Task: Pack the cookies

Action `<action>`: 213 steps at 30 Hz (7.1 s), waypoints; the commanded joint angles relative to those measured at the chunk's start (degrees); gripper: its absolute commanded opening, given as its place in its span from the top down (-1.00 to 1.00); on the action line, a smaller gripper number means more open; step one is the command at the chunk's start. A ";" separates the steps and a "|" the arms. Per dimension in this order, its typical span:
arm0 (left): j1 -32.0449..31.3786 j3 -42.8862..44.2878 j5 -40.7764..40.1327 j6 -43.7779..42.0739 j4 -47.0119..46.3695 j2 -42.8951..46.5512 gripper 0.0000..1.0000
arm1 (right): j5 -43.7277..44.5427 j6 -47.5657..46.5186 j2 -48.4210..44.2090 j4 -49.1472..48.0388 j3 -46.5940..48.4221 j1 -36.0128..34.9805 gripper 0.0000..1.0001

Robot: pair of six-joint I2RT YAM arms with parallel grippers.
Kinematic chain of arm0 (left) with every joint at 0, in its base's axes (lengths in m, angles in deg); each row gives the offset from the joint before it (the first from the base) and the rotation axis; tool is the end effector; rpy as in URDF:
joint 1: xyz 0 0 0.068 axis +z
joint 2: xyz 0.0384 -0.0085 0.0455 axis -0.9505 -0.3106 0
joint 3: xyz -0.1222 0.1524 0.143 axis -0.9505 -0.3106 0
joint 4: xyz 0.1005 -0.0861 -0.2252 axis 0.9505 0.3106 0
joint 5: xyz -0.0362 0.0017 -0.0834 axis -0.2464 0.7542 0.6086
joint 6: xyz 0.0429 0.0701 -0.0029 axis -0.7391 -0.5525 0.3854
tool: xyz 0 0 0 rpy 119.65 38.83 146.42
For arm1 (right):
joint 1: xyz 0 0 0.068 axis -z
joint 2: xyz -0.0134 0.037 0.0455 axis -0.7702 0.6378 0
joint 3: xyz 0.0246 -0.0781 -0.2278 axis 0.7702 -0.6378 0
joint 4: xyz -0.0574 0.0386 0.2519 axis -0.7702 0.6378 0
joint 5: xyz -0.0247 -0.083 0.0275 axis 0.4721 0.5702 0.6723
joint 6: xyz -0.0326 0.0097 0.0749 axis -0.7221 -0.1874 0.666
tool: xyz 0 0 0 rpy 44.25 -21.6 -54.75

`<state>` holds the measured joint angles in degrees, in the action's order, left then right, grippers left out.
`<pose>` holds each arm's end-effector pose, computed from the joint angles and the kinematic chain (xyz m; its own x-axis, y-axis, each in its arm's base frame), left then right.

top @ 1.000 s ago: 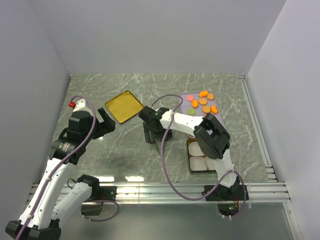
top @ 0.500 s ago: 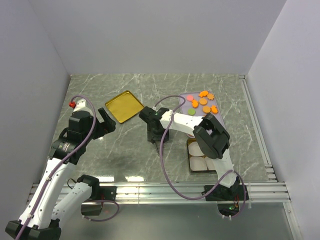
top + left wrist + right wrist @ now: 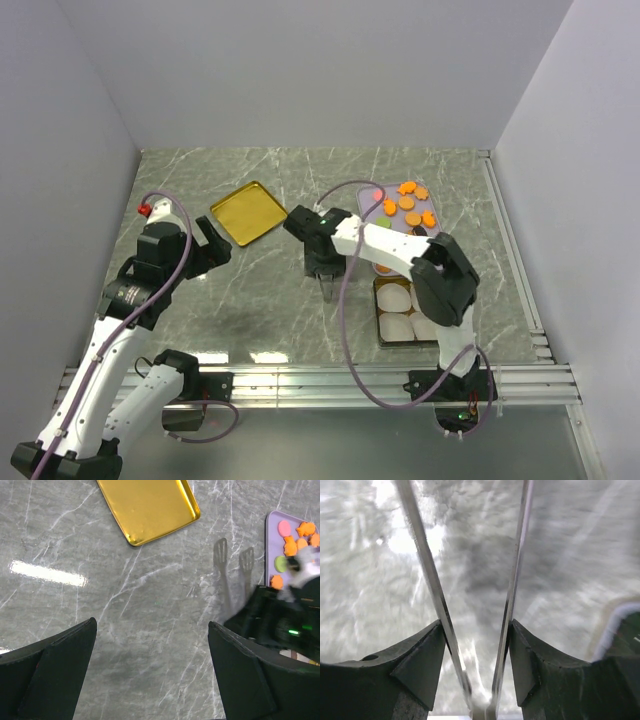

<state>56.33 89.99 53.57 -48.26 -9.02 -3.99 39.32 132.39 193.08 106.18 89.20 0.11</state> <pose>0.1975 -0.0455 0.2881 -0.5142 -0.4591 -0.7245 -0.1712 0.8826 -0.4378 0.2629 0.2903 0.1312 -0.9498 -0.0428 -0.3099 -0.0436 0.9990 -0.0043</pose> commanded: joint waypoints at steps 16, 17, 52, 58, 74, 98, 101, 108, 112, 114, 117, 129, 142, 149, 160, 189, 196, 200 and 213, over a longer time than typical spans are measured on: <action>-0.16 -0.38 -0.62 0.84 -1.55 2.20 -0.99 | 7.84 -6.82 -30.09 15.51 -2.68 13.16 -0.16; -0.16 -0.47 -0.71 0.84 -1.55 2.21 -0.99 | 8.01 -7.17 -31.76 15.77 -3.03 13.95 -0.16; -0.07 -0.55 -1.15 1.19 -1.46 3.26 -0.99 | -1.13 -17.63 -37.75 10.68 -16.57 33.64 -0.11; -0.07 -0.47 -0.62 1.10 -1.46 2.38 -0.99 | -2.70 -19.21 -36.35 8.57 -17.45 35.05 -0.09; -0.07 -0.47 -1.06 1.28 -1.37 2.03 -0.99 | -6.92 -21.49 -33.18 4.88 -17.89 38.74 -0.08; 0.02 -0.47 -1.32 1.45 -1.20 1.24 -0.99 | -10.97 -21.50 -29.75 1.54 -19.48 41.03 0.01; -0.07 -0.47 -1.24 1.37 -1.29 1.15 -0.99 | -11.06 -21.41 -29.84 1.71 -19.04 41.21 0.06; 0.10 -0.47 -0.97 1.28 -1.37 1.24 -0.99 | -11.23 -21.23 -29.93 3.29 -16.40 41.21 0.09; 0.28 -0.55 -0.80 1.10 -1.55 1.24 -0.99 | -10.71 -21.23 -29.93 3.82 -15.35 41.21 0.09; 0.28 -0.55 -0.62 1.10 -1.55 1.41 -0.99 | -10.71 -21.23 -29.75 4.26 -14.64 41.21 0.10; 0.37 -0.55 -0.53 1.01 -1.72 1.50 -0.99 | -10.71 -21.15 -29.84 4.79 -13.68 41.21 0.13; 0.54 -0.64 0.17 0.66 -1.90 1.68 -0.99 | -10.79 -20.36 -30.37 6.11 -11.74 41.21 0.19; 0.54 -0.64 0.26 0.66 -2.08 1.85 -0.99 | -10.53 -20.36 -31.59 9.80 -6.38 41.21 0.21; 0.63 -0.73 0.52 0.66 -2.08 1.68 -0.99 | -10.97 -21.06 -35.11 12.61 -4.97 41.21 0.22; 0.46 -0.82 1.05 0.66 -1.99 0.80 -0.99 | -15.62 -19.39 -47.13 16.21 -7.60 41.21 0.21; 0.28 -0.91 0.52 0.93 -1.99 1.77 -0.99 | -30.74 -20.18 -75.19 28.70 -29.40 38.92 0.19; 0.28 -0.99 0.08 1.19 -1.90 2.20 -0.99 | -30.75 -20.27 -75.89 28.26 -32.04 38.83 0.18; 0.28 -0.99 -0.18 1.28 -1.81 2.64 -0.99 | -30.31 -20.27 -75.89 27.73 -33.27 38.57 0.15; 0.28 -0.82 -0.88 1.63 -1.55 3.17 -0.99 | -29.60 -20.27 -75.02 26.15 -34.42 38.22 -0.02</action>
<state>56.62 88.97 53.55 -47.12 -9.30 -1.67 9.75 113.02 117.76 133.09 55.03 38.80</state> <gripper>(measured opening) 0.995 0.508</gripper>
